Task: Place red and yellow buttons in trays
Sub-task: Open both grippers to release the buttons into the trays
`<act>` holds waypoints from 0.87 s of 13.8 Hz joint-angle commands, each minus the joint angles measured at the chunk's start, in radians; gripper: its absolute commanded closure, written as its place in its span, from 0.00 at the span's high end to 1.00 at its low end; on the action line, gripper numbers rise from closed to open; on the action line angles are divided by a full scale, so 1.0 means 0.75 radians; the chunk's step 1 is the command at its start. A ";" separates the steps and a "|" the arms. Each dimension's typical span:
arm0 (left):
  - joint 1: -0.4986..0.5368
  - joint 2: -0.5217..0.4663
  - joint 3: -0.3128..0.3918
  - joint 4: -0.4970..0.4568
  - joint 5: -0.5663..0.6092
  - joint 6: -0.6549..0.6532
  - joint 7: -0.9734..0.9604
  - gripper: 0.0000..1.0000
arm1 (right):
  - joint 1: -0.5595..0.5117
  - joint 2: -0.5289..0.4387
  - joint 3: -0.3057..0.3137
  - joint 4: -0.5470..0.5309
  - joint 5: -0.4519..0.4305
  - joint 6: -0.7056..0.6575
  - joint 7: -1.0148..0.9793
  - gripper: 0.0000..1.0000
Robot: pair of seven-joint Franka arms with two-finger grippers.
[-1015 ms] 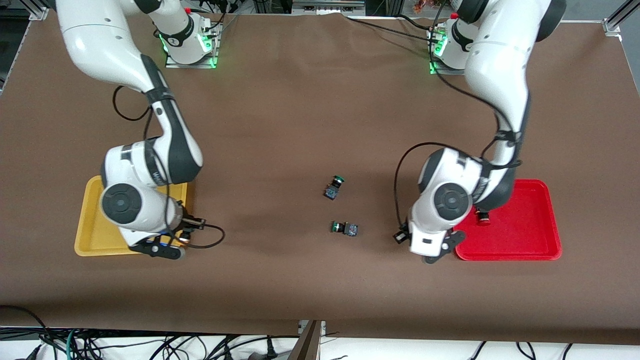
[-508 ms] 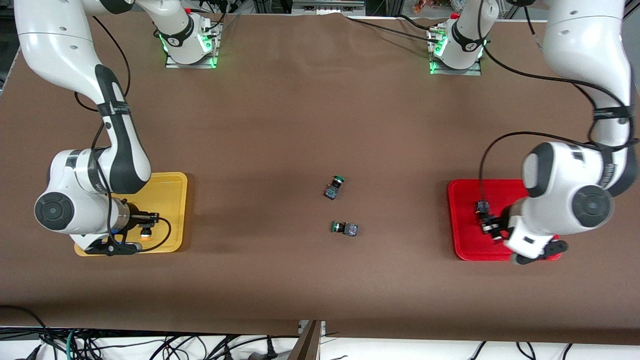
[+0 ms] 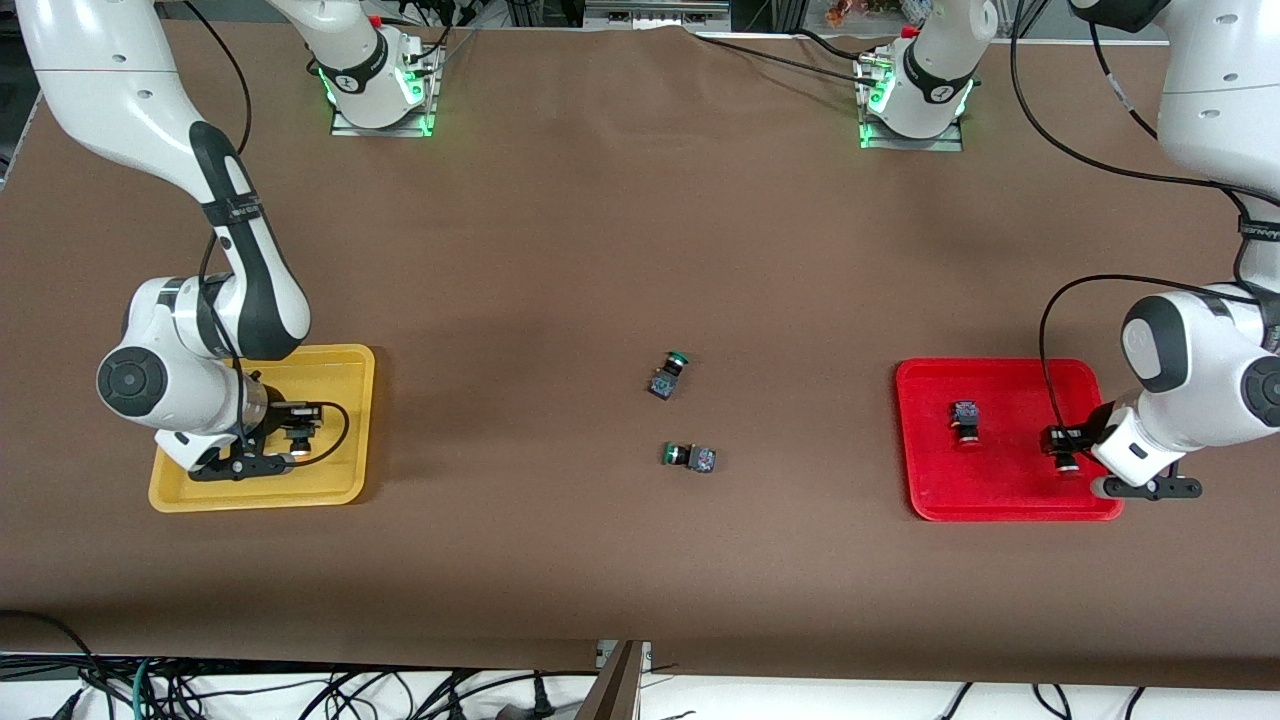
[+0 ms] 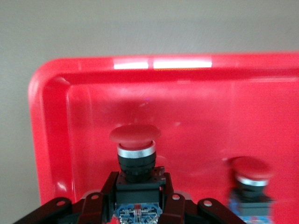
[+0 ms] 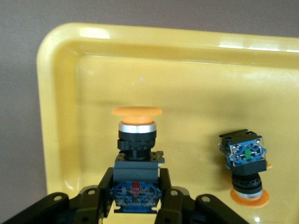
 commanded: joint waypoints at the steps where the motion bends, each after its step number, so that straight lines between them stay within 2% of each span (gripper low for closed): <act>1: 0.003 0.014 -0.010 -0.038 0.022 0.051 0.084 0.00 | -0.027 -0.062 0.015 -0.125 0.021 0.082 -0.058 0.05; 2: 0.003 0.016 -0.010 -0.040 0.051 0.065 0.090 0.02 | -0.027 -0.062 0.017 -0.147 0.021 0.117 -0.058 0.05; 3: 0.003 0.016 -0.010 -0.050 0.059 0.067 0.092 0.16 | -0.027 -0.062 0.017 -0.174 0.021 0.151 -0.060 0.05; 4: 0.003 0.012 -0.010 -0.050 0.061 0.063 0.092 0.61 | -0.029 -0.064 0.015 -0.196 0.021 0.176 -0.068 0.05; 5: 0.001 0.006 -0.010 -0.050 0.061 0.055 0.090 1.00 | -0.031 -0.064 0.015 -0.211 0.021 0.184 -0.078 0.06; 6: 0.001 -0.002 -0.010 -0.044 0.061 0.051 0.086 1.00 | -0.033 -0.072 0.015 -0.219 0.021 0.182 -0.080 0.10; 7: 0.001 -0.024 -0.010 -0.036 0.061 0.030 0.084 1.00 | -0.035 -0.078 0.015 -0.221 0.021 0.180 -0.080 0.24; 8: -0.003 -0.063 -0.014 -0.030 0.061 -0.022 0.082 1.00 | -0.037 -0.078 0.015 -0.219 0.021 0.178 -0.078 0.87; 9: -0.003 -0.118 -0.018 -0.028 0.059 -0.063 0.080 1.00 | -0.039 -0.078 0.015 -0.207 0.021 0.174 -0.078 1.00; 12: -0.013 -0.298 -0.026 -0.030 0.059 -0.213 0.078 1.00 | -0.039 -0.119 0.009 -0.137 0.015 0.134 -0.086 1.00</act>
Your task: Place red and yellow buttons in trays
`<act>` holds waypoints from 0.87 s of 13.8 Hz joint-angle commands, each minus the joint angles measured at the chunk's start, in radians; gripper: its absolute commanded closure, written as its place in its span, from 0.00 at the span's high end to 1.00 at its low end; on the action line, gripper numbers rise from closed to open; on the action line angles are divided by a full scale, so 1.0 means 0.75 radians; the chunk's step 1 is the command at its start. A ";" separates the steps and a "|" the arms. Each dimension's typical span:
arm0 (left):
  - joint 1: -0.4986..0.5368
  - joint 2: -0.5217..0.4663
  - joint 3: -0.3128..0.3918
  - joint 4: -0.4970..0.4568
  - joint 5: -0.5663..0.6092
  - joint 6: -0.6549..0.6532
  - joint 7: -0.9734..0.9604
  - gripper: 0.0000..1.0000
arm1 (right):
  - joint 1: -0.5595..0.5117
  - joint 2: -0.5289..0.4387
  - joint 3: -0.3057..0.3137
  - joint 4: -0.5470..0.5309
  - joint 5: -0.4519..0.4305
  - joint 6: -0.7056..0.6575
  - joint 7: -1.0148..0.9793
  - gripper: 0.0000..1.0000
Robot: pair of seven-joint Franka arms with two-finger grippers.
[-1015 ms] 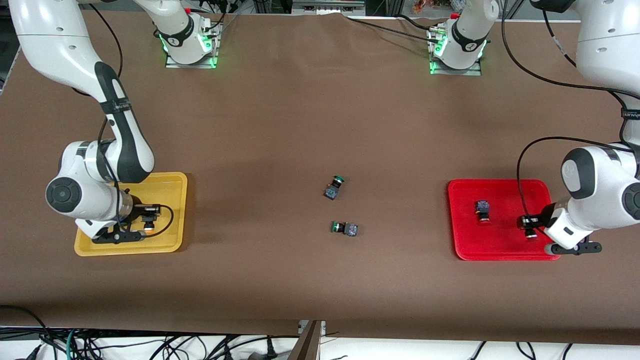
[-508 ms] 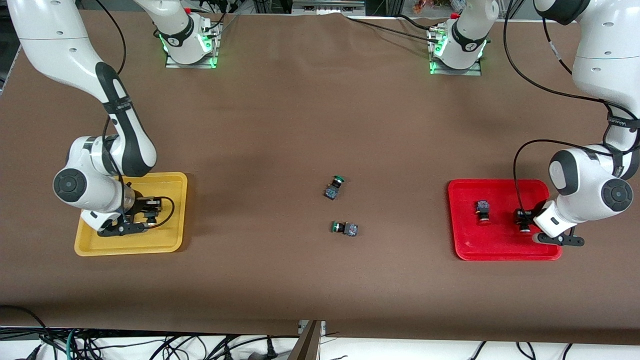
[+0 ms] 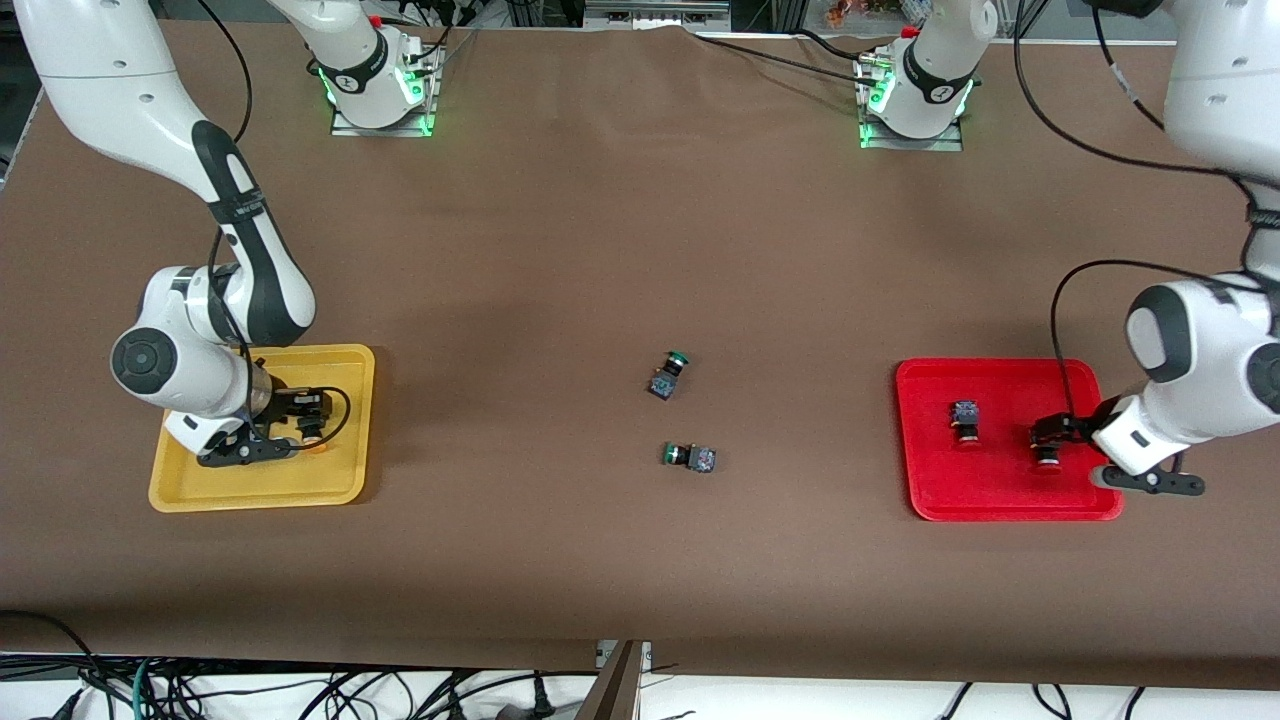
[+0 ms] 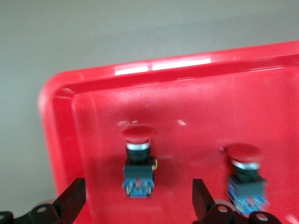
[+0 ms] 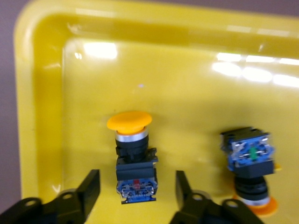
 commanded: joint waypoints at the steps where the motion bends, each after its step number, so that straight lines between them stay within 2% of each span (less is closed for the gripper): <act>1: -0.015 -0.217 -0.026 -0.036 0.017 -0.150 0.011 1.00 | -0.018 -0.091 0.008 0.029 0.009 -0.070 -0.042 1.00; 6: -0.015 -0.497 -0.071 -0.036 -0.004 -0.479 -0.038 1.00 | -0.018 -0.114 0.006 0.383 0.003 -0.521 -0.126 1.00; 10: -0.013 -0.651 -0.145 -0.063 -0.004 -0.596 -0.199 1.00 | -0.018 -0.149 0.000 0.598 0.021 -0.871 -0.114 1.00; 12: -0.013 -0.700 -0.180 -0.063 -0.006 -0.645 -0.253 1.00 | -0.014 -0.218 0.008 0.653 0.015 -0.990 -0.102 1.00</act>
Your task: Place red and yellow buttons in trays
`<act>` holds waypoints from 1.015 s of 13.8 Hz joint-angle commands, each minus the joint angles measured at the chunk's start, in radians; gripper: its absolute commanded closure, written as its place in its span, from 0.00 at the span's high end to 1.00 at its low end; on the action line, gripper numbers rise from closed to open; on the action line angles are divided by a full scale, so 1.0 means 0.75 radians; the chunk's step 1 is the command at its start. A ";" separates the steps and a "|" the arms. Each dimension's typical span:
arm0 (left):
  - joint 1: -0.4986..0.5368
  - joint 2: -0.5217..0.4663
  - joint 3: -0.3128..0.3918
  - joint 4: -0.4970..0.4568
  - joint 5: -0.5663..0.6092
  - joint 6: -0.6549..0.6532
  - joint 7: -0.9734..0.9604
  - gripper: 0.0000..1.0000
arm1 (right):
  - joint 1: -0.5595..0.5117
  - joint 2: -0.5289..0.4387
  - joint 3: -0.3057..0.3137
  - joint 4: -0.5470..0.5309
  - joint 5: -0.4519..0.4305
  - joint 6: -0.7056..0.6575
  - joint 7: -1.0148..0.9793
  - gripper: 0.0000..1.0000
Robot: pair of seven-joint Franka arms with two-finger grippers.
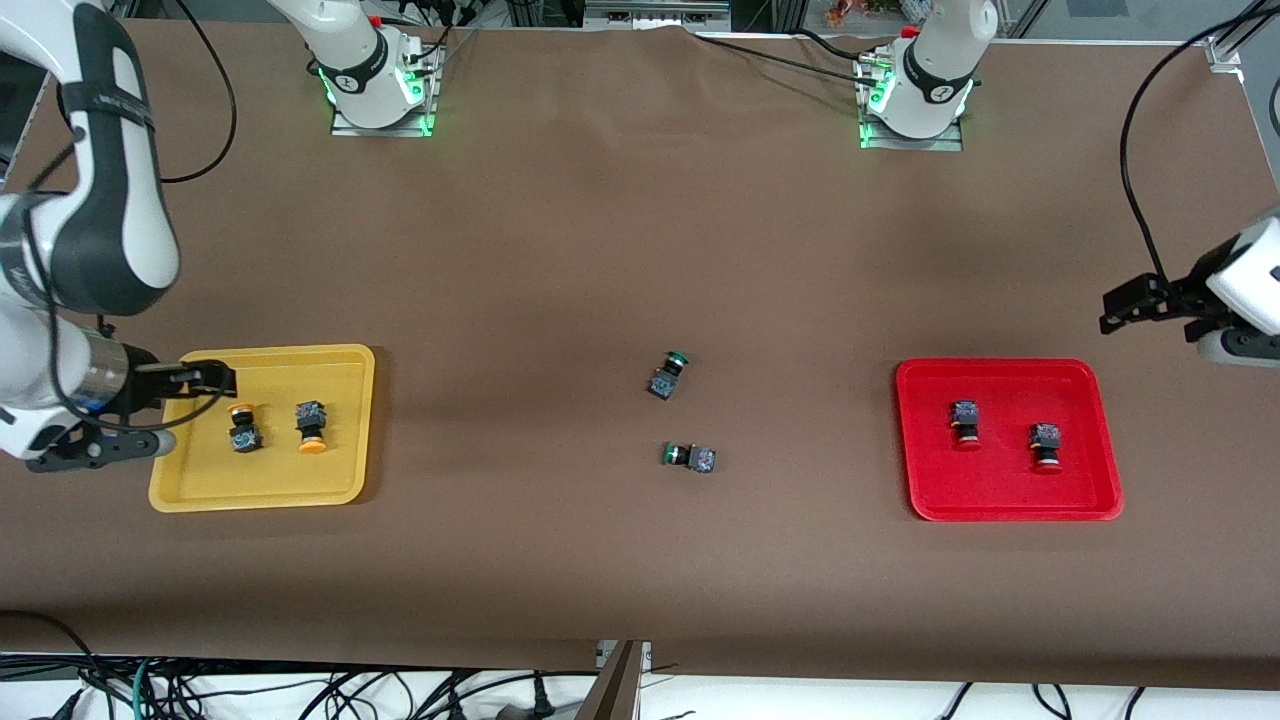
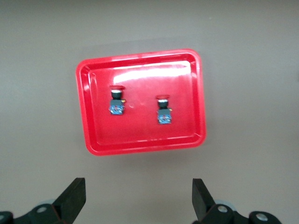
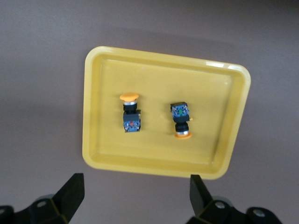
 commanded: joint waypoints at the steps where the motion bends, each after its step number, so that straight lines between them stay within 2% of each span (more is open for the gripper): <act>1: -0.029 -0.097 -0.015 -0.049 -0.005 -0.051 -0.064 1.00 | -0.006 -0.091 0.011 0.058 0.018 -0.124 -0.007 1.00; 4: -0.219 -0.154 0.150 -0.049 -0.019 -0.109 -0.099 1.00 | -0.002 -0.222 0.028 0.026 0.005 -0.230 -0.011 1.00; 6: -0.271 -0.193 0.200 -0.053 -0.035 -0.133 -0.101 1.00 | 0.007 -0.349 0.030 -0.095 0.007 -0.255 -0.013 1.00; 8: -0.265 -0.236 0.192 -0.081 -0.040 -0.137 -0.105 1.00 | 0.013 -0.455 0.040 -0.163 0.018 -0.300 -0.025 1.00; 10: -0.257 -0.271 0.188 -0.118 -0.044 -0.131 -0.103 1.00 | 0.013 -0.509 0.040 -0.177 0.012 -0.308 -0.029 1.00; 14: -0.257 -0.267 0.186 -0.094 -0.046 -0.148 -0.117 1.00 | 0.013 -0.613 0.040 -0.271 0.016 -0.288 -0.025 1.00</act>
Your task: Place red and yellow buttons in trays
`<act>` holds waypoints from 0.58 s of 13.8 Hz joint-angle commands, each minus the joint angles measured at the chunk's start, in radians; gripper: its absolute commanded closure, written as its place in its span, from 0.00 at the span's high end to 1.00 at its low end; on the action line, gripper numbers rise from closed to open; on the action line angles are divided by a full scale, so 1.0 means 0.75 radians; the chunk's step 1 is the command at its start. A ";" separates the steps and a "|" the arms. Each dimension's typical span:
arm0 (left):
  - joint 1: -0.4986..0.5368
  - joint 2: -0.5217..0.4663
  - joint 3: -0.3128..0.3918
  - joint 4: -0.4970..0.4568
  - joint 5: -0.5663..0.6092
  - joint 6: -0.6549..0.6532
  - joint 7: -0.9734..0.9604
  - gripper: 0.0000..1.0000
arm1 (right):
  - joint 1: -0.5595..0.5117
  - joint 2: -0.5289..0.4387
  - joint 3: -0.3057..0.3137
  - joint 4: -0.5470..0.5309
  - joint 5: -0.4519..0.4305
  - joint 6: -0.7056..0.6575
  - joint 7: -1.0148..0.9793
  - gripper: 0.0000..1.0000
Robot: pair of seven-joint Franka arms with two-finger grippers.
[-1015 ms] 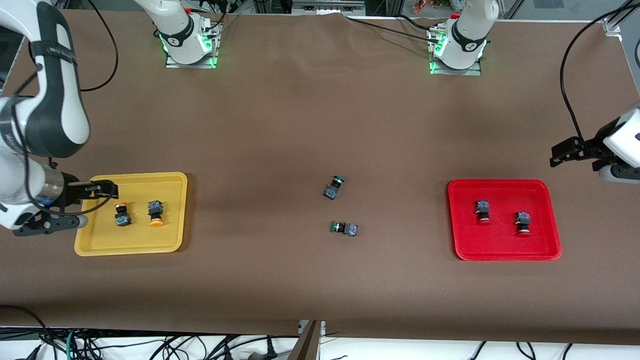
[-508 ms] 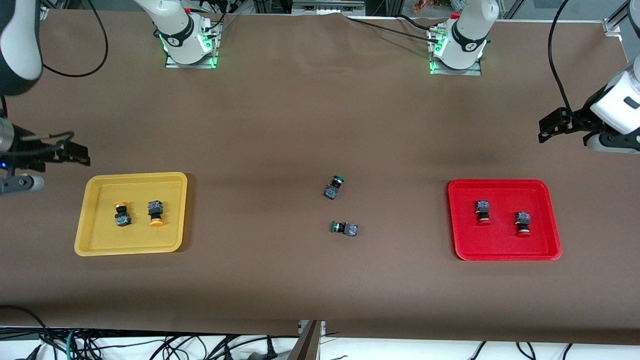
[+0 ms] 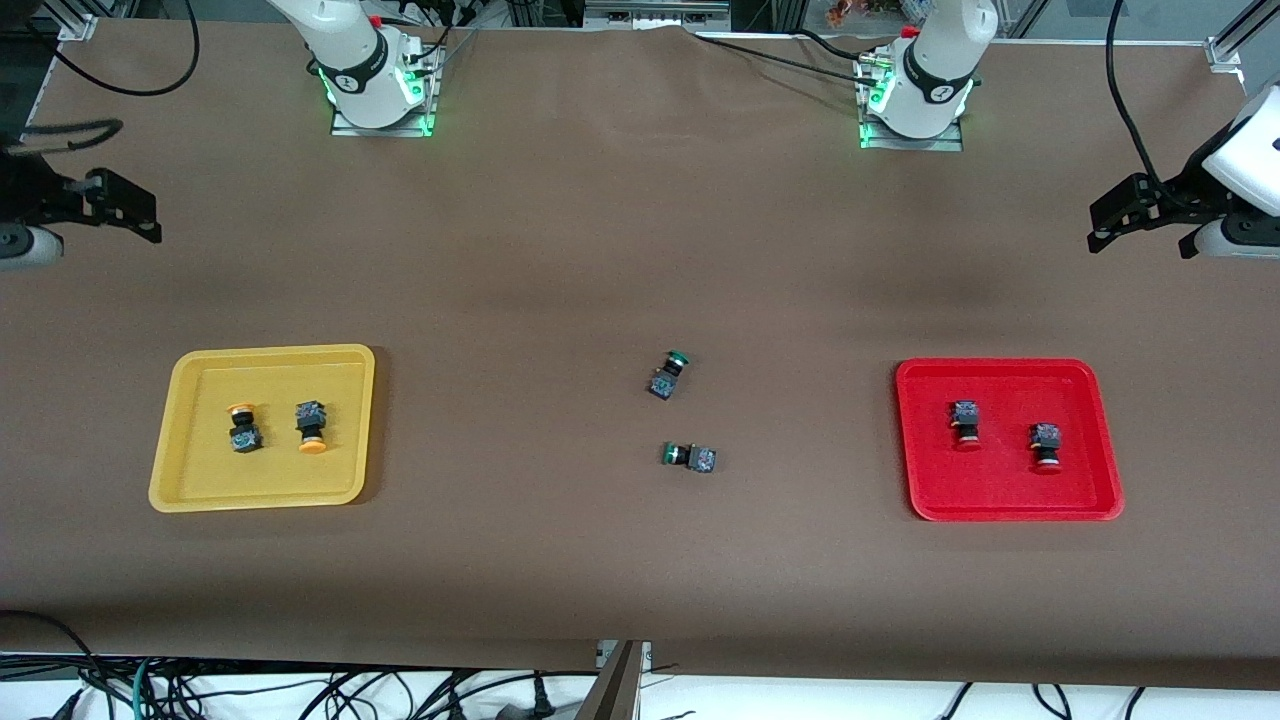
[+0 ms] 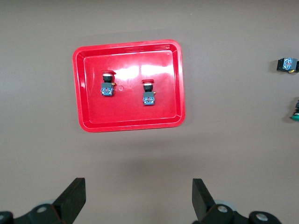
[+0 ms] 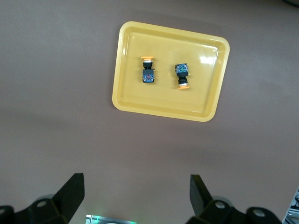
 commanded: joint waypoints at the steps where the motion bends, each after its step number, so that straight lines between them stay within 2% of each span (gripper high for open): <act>1: -0.009 -0.022 0.009 -0.007 -0.028 -0.038 -0.025 1.00 | -0.003 -0.070 0.000 -0.104 0.021 0.007 0.005 1.00; 3: -0.009 0.018 0.009 0.056 -0.028 -0.106 -0.021 1.00 | -0.005 -0.070 0.000 -0.106 0.040 0.005 0.044 1.00; 5: -0.009 0.029 0.009 0.065 -0.038 -0.122 -0.018 1.00 | -0.005 -0.070 0.000 -0.106 0.073 -0.005 0.148 1.00; 8: -0.011 0.049 0.009 0.067 -0.067 -0.124 -0.020 1.00 | -0.005 -0.013 -0.010 -0.062 0.075 -0.015 0.132 1.00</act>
